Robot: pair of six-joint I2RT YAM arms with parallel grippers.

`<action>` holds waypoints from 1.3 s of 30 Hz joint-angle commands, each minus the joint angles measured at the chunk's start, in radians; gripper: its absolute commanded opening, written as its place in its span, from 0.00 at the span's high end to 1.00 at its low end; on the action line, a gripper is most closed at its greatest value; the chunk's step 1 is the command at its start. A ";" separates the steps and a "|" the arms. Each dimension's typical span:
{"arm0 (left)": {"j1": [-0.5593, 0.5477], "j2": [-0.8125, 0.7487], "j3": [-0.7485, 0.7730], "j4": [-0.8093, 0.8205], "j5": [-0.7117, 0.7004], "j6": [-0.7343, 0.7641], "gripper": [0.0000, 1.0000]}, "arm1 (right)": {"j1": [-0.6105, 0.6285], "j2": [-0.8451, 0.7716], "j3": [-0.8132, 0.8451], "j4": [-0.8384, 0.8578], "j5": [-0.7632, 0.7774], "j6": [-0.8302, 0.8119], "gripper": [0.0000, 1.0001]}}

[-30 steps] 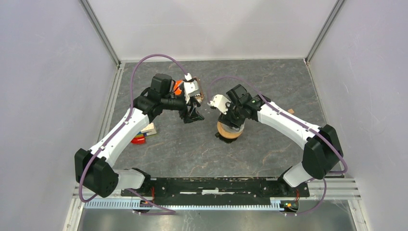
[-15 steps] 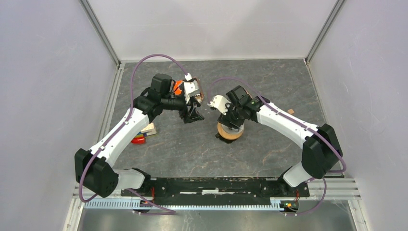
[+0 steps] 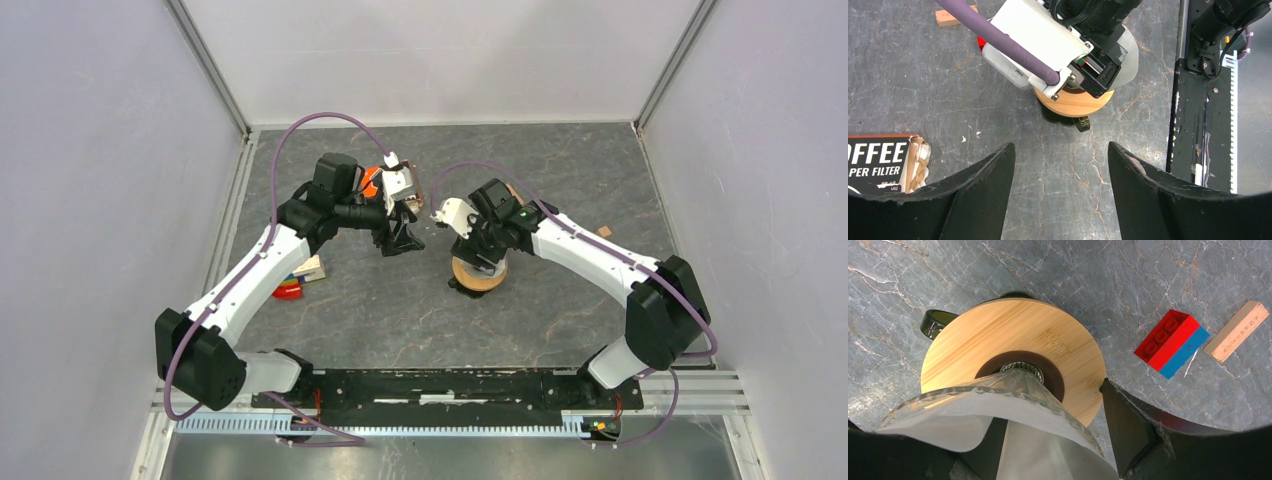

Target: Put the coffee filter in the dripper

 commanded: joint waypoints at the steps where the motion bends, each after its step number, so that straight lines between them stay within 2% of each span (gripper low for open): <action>1: -0.003 -0.026 0.000 0.007 0.035 0.025 0.25 | -0.001 0.019 0.017 -0.008 0.010 0.010 0.26; 13: -0.003 -0.016 0.019 -0.002 0.033 0.039 0.25 | -0.001 -0.007 0.159 -0.102 0.021 -0.007 0.23; 26: -0.003 0.008 0.048 0.003 0.040 0.037 0.25 | -0.002 -0.022 0.172 -0.129 0.019 -0.015 0.23; 32: -0.012 0.018 0.019 0.094 0.076 -0.028 0.25 | -0.006 -0.025 0.193 -0.131 0.013 -0.014 0.22; 39: -0.031 0.057 -0.012 0.234 0.051 -0.134 0.26 | -0.020 -0.029 0.242 -0.161 -0.016 -0.019 0.22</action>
